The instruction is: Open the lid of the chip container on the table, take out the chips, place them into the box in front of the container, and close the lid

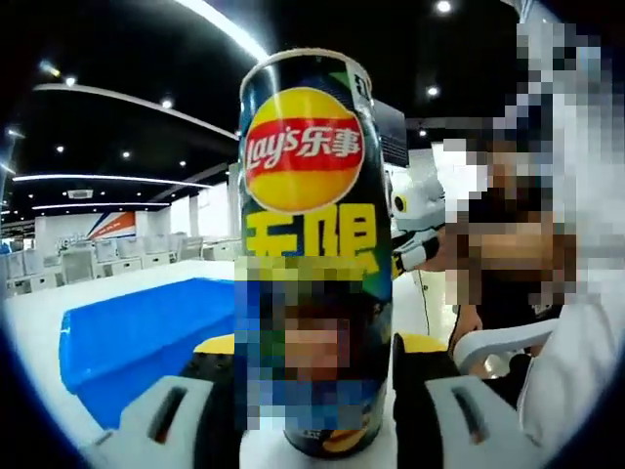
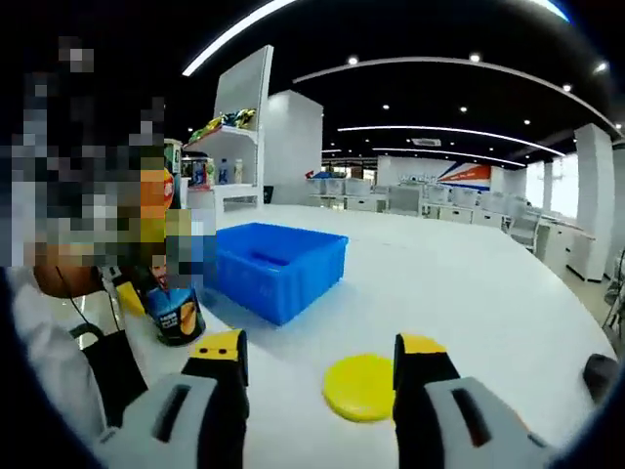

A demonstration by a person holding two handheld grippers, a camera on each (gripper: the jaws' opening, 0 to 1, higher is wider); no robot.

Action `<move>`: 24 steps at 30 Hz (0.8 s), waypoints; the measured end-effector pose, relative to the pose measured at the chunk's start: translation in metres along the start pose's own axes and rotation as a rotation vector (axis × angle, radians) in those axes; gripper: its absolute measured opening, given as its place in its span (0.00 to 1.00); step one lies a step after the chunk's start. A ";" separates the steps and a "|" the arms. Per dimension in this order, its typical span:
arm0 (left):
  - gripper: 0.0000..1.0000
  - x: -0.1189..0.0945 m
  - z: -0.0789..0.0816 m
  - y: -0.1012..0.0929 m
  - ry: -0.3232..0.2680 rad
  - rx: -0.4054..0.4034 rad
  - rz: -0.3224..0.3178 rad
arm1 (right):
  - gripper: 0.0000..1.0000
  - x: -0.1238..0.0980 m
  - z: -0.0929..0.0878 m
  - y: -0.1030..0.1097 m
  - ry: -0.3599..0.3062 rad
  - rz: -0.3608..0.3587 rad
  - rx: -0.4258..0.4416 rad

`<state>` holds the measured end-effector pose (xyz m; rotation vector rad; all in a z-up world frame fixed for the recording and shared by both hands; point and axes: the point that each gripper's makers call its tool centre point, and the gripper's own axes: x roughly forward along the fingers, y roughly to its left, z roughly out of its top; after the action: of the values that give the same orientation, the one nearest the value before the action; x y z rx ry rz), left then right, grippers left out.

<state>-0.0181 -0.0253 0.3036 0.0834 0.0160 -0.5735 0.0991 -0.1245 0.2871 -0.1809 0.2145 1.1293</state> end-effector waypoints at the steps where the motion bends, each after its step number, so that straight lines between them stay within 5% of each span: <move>1: 0.61 0.000 0.000 0.000 -0.001 -0.001 0.001 | 0.60 0.001 -0.003 0.000 0.007 -0.005 -0.003; 13: 0.61 -0.007 -0.006 -0.006 0.018 0.026 -0.028 | 0.67 0.011 -0.028 -0.029 0.033 -0.076 0.046; 24: 0.60 -0.013 -0.008 -0.006 0.005 0.015 -0.025 | 0.68 0.018 -0.037 -0.032 0.065 -0.073 0.074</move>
<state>-0.0321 -0.0226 0.2961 0.0996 0.0177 -0.5984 0.1327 -0.1313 0.2474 -0.1588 0.3044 1.0425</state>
